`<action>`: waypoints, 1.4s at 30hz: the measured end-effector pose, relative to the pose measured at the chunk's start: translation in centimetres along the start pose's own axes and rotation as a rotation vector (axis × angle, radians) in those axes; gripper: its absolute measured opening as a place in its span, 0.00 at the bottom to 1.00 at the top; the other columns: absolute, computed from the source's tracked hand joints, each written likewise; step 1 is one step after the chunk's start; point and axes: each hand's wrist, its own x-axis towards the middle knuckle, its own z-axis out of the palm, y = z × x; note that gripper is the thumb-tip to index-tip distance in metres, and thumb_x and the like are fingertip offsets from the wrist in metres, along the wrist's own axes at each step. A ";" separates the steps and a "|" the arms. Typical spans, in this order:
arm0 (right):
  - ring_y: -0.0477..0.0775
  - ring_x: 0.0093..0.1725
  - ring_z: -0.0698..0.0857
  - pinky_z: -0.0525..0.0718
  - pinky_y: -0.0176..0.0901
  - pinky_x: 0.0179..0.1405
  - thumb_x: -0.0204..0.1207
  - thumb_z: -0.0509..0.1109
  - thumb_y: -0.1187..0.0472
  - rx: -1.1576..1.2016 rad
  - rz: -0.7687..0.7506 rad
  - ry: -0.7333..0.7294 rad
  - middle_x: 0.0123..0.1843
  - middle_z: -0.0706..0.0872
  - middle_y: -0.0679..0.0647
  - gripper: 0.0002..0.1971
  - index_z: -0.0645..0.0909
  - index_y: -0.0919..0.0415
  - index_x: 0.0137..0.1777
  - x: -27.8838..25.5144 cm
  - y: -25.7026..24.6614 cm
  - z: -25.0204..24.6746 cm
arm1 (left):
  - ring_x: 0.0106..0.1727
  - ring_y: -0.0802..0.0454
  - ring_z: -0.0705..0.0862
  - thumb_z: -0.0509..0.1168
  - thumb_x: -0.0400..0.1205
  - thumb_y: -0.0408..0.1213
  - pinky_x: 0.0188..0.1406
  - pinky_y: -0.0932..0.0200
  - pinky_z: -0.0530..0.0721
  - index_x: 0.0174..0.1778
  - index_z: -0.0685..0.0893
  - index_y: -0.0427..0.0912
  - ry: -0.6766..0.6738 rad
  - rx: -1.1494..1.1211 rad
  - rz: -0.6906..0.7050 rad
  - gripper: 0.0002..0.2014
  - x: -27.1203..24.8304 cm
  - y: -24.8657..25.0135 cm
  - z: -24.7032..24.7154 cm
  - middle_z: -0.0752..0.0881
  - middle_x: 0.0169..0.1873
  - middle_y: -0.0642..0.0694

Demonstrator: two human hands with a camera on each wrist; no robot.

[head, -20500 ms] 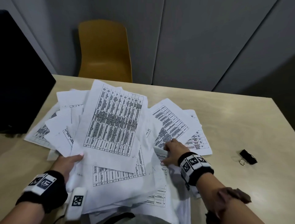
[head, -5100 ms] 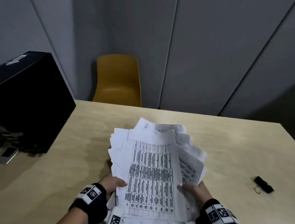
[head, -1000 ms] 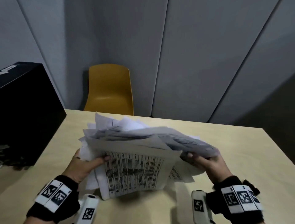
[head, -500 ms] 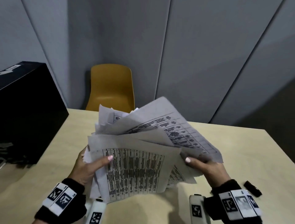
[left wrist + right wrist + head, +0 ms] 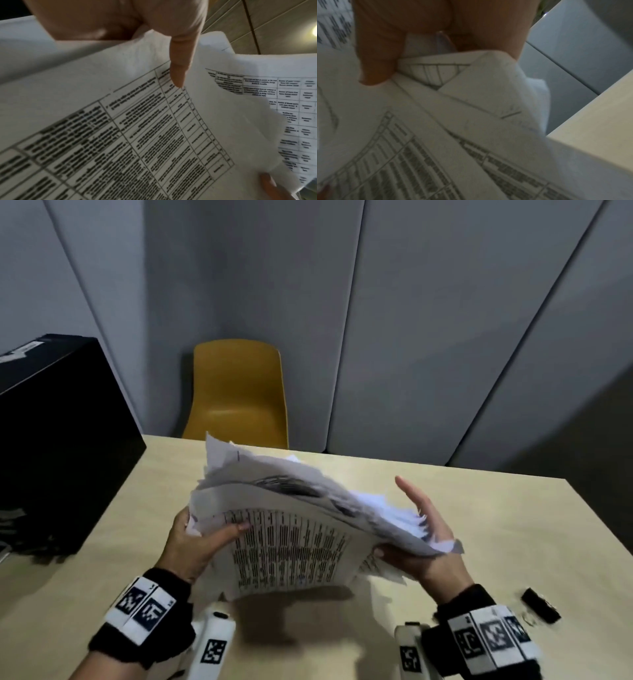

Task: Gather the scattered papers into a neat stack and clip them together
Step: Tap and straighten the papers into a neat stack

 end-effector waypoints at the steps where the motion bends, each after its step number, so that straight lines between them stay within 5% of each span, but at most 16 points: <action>1: 0.31 0.41 0.86 0.81 0.22 0.43 0.53 0.80 0.81 0.000 0.018 -0.003 0.42 0.90 0.32 0.42 0.72 0.50 0.64 0.0 -0.1 0.5 | 0.48 0.42 0.87 0.84 0.37 0.57 0.39 0.62 0.89 0.63 0.77 0.30 -0.019 -0.003 0.009 0.59 0.0 -0.1 0.1 0.88 0.50 0.36; 4: 0.27 0.35 0.84 0.78 0.20 0.38 0.51 0.83 0.69 -0.060 -0.020 0.104 0.32 0.88 0.31 0.22 0.85 0.49 0.44 0.4 -0.3 0.8 | 0.44 0.55 0.90 0.79 0.64 0.32 0.40 0.64 0.88 0.57 0.81 0.42 -0.075 -0.051 0.062 0.25 -0.1 0.7 0.5 0.92 0.46 0.48; 6: 0.23 0.38 0.83 0.76 0.16 0.40 0.50 0.85 0.61 -0.065 -0.062 0.190 0.33 0.87 0.25 0.15 0.88 0.41 0.34 0.9 -0.5 0.4 | 0.48 0.55 0.89 0.68 0.71 0.18 0.45 0.62 0.88 0.56 0.83 0.45 -0.146 -0.127 0.093 0.22 0.0 1.2 -0.2 0.92 0.47 0.49; 9: 0.22 0.47 0.83 0.76 0.15 0.48 0.63 0.80 0.63 -0.030 -0.068 0.264 0.40 0.87 0.22 0.15 0.86 0.41 0.43 1.5 -0.1 -0.3 | 0.49 0.49 0.89 0.76 0.65 0.30 0.44 0.58 0.88 0.54 0.87 0.47 -0.252 -0.121 0.104 0.21 0.3 1.3 -1.5 0.91 0.49 0.44; 14: 0.21 0.46 0.82 0.76 0.18 0.50 0.61 0.74 0.58 -0.054 -0.051 0.232 0.39 0.86 0.22 0.15 0.81 0.50 0.49 1.6 -0.4 -0.2 | 0.42 0.64 0.87 0.79 0.60 0.37 0.43 0.70 0.85 0.46 0.86 0.51 -0.052 0.142 0.211 0.19 0.6 1.2 -1.6 0.91 0.41 0.59; 16: 0.21 0.45 0.82 0.76 0.17 0.48 0.55 0.78 0.46 -0.028 -0.020 0.097 0.39 0.88 0.27 0.28 0.83 0.62 0.52 1.6 -0.3 -0.1 | 0.39 0.67 0.87 0.77 0.68 0.30 0.39 0.72 0.85 0.46 0.83 0.52 0.013 0.142 0.217 0.16 0.3 0.8 -0.8 0.91 0.38 0.62; 18: 0.19 0.47 0.81 0.74 0.13 0.47 0.47 0.80 0.34 -0.136 -0.008 0.015 0.42 0.87 0.26 0.41 0.82 0.61 0.57 1.7 -0.3 0.9 | 0.40 0.68 0.88 0.74 0.72 0.43 0.37 0.72 0.85 0.47 0.83 0.51 0.011 0.070 0.145 0.10 0.0 0.5 0.1 0.91 0.37 0.61; 20: 0.25 0.47 0.84 0.77 0.18 0.47 0.56 0.84 0.54 -0.159 -0.022 0.047 0.43 0.88 0.27 0.21 0.86 0.46 0.51 2.1 0.3 1.2 | 0.54 0.65 0.86 0.69 0.63 0.68 0.54 0.63 0.86 0.57 0.83 0.53 0.012 0.080 0.074 0.31 0.1 -0.1 0.4 0.90 0.51 0.57; 22: 0.27 0.43 0.85 0.78 0.19 0.45 0.63 0.79 0.73 -0.220 -0.085 0.163 0.39 0.88 0.27 0.22 0.87 0.39 0.40 2.6 0.5 1.2 | 0.65 0.57 0.82 0.61 0.66 0.73 0.65 0.47 0.82 0.62 0.79 0.64 0.059 0.038 0.055 0.31 0.5 -0.1 -0.1 0.85 0.62 0.55; 26: 0.14 0.43 0.78 0.69 0.09 0.45 0.64 0.75 0.78 -0.164 -0.103 0.207 0.35 0.81 0.14 0.27 0.83 0.37 0.38 2.7 -0.2 0.9 | 0.48 0.56 0.88 0.59 0.82 0.47 0.50 0.59 0.87 0.48 0.87 0.60 0.141 0.098 0.182 0.10 0.4 0.2 -0.5 0.91 0.45 0.54; 30: 0.32 0.43 0.87 0.82 0.26 0.47 0.66 0.73 0.79 -0.028 -0.090 0.214 0.39 0.90 0.31 0.32 0.87 0.31 0.42 2.6 0.7 0.7 | 0.33 0.69 0.85 0.62 0.80 0.26 0.40 0.75 0.84 0.36 0.89 0.53 0.267 0.077 0.128 0.17 -0.2 -1.3 -0.5 0.90 0.29 0.63; 34: 0.43 0.40 0.89 0.88 0.38 0.43 0.69 0.69 0.80 0.101 -0.027 0.185 0.37 0.92 0.42 0.26 0.90 0.42 0.41 2.5 0.7 0.7 | 0.31 0.74 0.85 0.62 0.79 0.22 0.34 0.80 0.81 0.46 0.86 0.45 0.264 0.175 -0.003 0.14 -1.5 -3.6 -0.1 0.90 0.31 0.60; 36: 0.45 0.38 0.89 0.88 0.37 0.40 0.69 0.68 0.80 0.120 -0.006 0.165 0.36 0.92 0.44 0.24 0.90 0.45 0.39 2.6 0.6 0.7 | 0.41 0.62 0.89 0.64 0.78 0.27 0.46 0.66 0.87 0.42 0.90 0.51 0.194 0.223 -0.110 0.14 -1.7 -5.5 -0.6 0.91 0.44 0.46; 38: 0.46 0.38 0.89 0.87 0.37 0.39 0.69 0.68 0.79 0.121 -0.004 0.161 0.36 0.92 0.46 0.22 0.90 0.48 0.40 2.8 0.7 0.7 | 0.57 0.46 0.87 0.65 0.75 0.43 0.60 0.45 0.84 0.49 0.89 0.58 0.109 0.224 -0.176 0.11 -2.0 -5.6 -1.0 0.89 0.54 0.48; 40: 0.48 0.40 0.90 0.87 0.38 0.40 0.69 0.68 0.79 0.145 0.005 0.165 0.38 0.92 0.48 0.19 0.90 0.52 0.41 2.9 0.9 0.6 | 0.67 0.54 0.78 0.65 0.73 0.56 0.64 0.46 0.76 0.65 0.75 0.72 0.042 0.175 -0.131 0.22 -2.3 -4.5 -1.4 0.79 0.65 0.61; 42: 0.49 0.40 0.90 0.87 0.37 0.40 0.70 0.68 0.79 0.175 0.024 0.159 0.39 0.92 0.49 0.18 0.90 0.55 0.42 2.8 0.9 0.6 | 0.74 0.61 0.66 0.66 0.59 0.72 0.69 0.48 0.66 0.74 0.55 0.76 -0.058 0.241 -0.012 0.46 -2.0 -2.8 -1.1 0.67 0.74 0.64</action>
